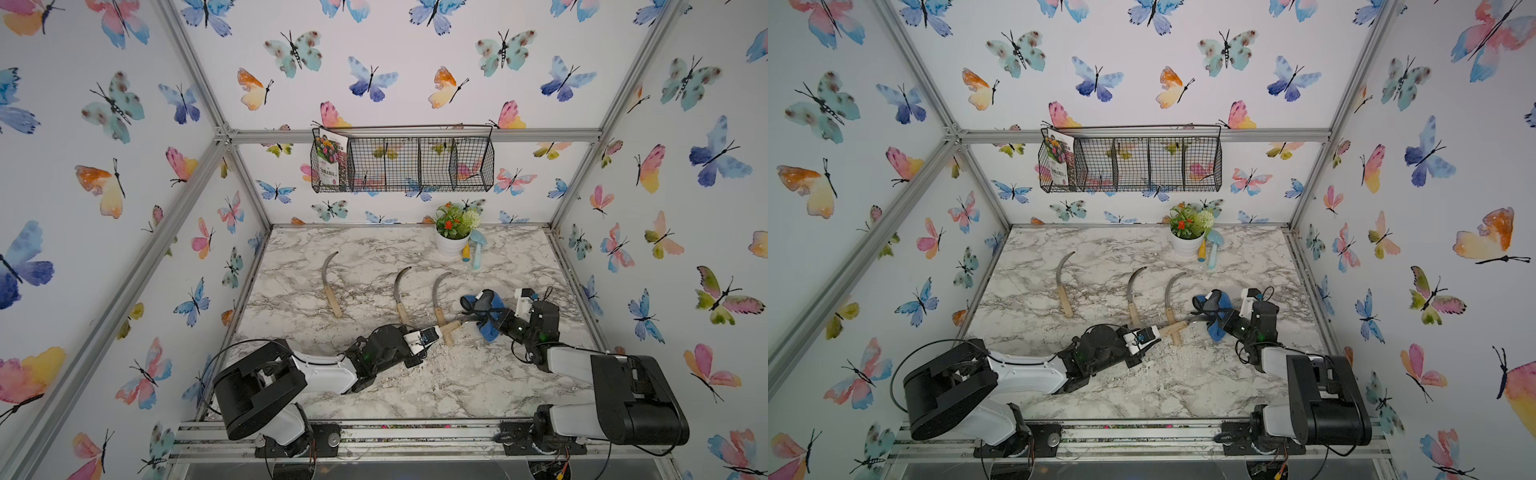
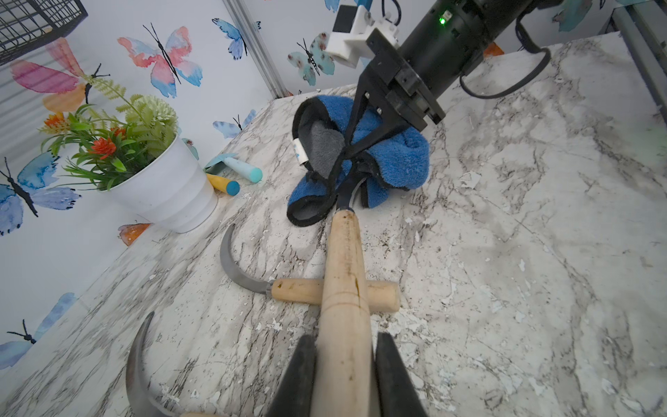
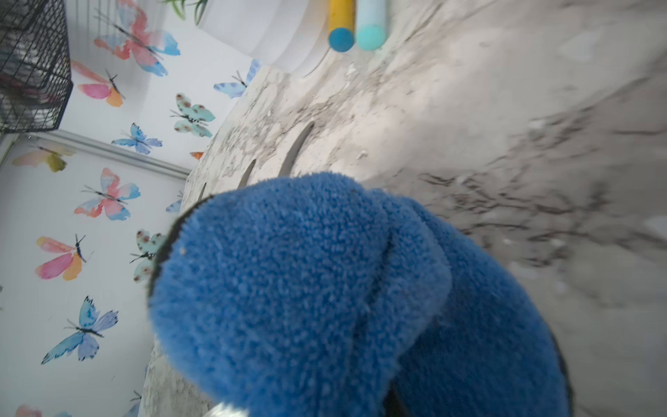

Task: Wipe small sickles with rags
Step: Wipe the small sickle.

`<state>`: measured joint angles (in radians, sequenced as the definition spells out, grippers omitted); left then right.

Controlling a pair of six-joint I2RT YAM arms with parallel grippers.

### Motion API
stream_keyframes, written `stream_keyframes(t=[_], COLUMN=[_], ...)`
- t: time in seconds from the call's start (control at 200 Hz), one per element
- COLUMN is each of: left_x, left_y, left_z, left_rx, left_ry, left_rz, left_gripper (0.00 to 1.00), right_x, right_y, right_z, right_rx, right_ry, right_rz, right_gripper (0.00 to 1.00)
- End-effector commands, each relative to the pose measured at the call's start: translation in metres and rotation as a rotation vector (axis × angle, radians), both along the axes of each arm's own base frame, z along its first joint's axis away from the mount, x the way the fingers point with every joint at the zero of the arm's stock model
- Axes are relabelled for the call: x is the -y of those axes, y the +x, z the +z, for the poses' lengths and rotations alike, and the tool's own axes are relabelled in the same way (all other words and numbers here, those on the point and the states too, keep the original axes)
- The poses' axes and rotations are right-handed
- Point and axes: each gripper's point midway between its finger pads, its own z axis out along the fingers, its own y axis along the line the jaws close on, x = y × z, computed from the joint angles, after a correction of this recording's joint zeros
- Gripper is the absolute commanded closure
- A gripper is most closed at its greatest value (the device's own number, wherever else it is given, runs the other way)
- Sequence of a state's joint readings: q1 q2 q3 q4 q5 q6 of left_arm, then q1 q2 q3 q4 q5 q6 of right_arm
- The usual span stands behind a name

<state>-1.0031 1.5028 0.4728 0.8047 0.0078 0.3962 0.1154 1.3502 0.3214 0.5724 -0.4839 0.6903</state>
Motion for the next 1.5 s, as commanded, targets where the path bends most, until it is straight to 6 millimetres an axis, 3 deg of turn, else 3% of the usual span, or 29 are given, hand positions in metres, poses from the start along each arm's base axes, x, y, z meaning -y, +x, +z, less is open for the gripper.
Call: stream_keyframes(t=[0.0, 0.08, 0.155, 0.29, 0.41, 0.641, 0.766, 1.031, 1.241, 1.316, 1.392, 1.492], left_x=[-0.001, -0.001, -0.002, -0.003, -0.004, -0.006, -0.007, -0.006, -0.006, -0.006, -0.006, -0.007], left_y=[0.006, 0.006, 0.007, 0.007, 0.007, 0.008, 0.009, 0.008, 0.008, 0.008, 0.008, 0.008], left_z=[0.020, 0.020, 0.020, 0.021, 0.022, 0.024, 0.026, 0.025, 0.026, 0.026, 0.025, 0.026], left_rx=[0.038, 0.039, 0.041, 0.040, 0.043, 0.048, 0.052, 0.050, 0.051, 0.050, 0.048, 0.049], left_ry=[-0.057, -0.057, -0.057, -0.061, -0.065, -0.074, -0.078, -0.077, -0.079, -0.078, -0.076, -0.079], left_rz=[0.031, 0.034, 0.039, 0.041, 0.046, 0.059, 0.063, 0.059, 0.059, 0.058, 0.059, 0.058], left_gripper=[1.00, 1.00, 1.00, 1.00, 1.00, 1.00, 1.00, 1.00, 1.00, 1.00, 1.00, 1.00], right_x=[-0.037, -0.062, -0.074, -0.067, -0.041, 0.039, 0.051, 0.012, -0.065, -0.083, -0.089, -0.080], right_y=[-0.001, -0.005, -0.008, -0.008, -0.004, -0.008, -0.009, 0.001, -0.008, -0.011, -0.013, -0.009], right_z=[0.025, 0.036, 0.040, 0.031, 0.015, -0.027, -0.038, -0.009, 0.030, 0.040, 0.042, 0.031], right_rx=[0.046, 0.070, 0.078, 0.058, 0.030, -0.076, -0.099, -0.034, 0.067, 0.090, 0.094, 0.073], right_ry=[-0.002, -0.015, -0.016, -0.057, -0.101, -0.047, -0.037, 0.030, -0.044, -0.058, -0.059, -0.103], right_rz=[0.084, 0.130, 0.154, 0.126, 0.032, -0.161, -0.199, -0.043, 0.114, 0.151, 0.165, 0.128], right_gripper=[0.98, 0.98, 0.98, 0.98, 0.98, 0.98, 0.98, 0.98, 0.98, 0.98, 0.98, 0.98])
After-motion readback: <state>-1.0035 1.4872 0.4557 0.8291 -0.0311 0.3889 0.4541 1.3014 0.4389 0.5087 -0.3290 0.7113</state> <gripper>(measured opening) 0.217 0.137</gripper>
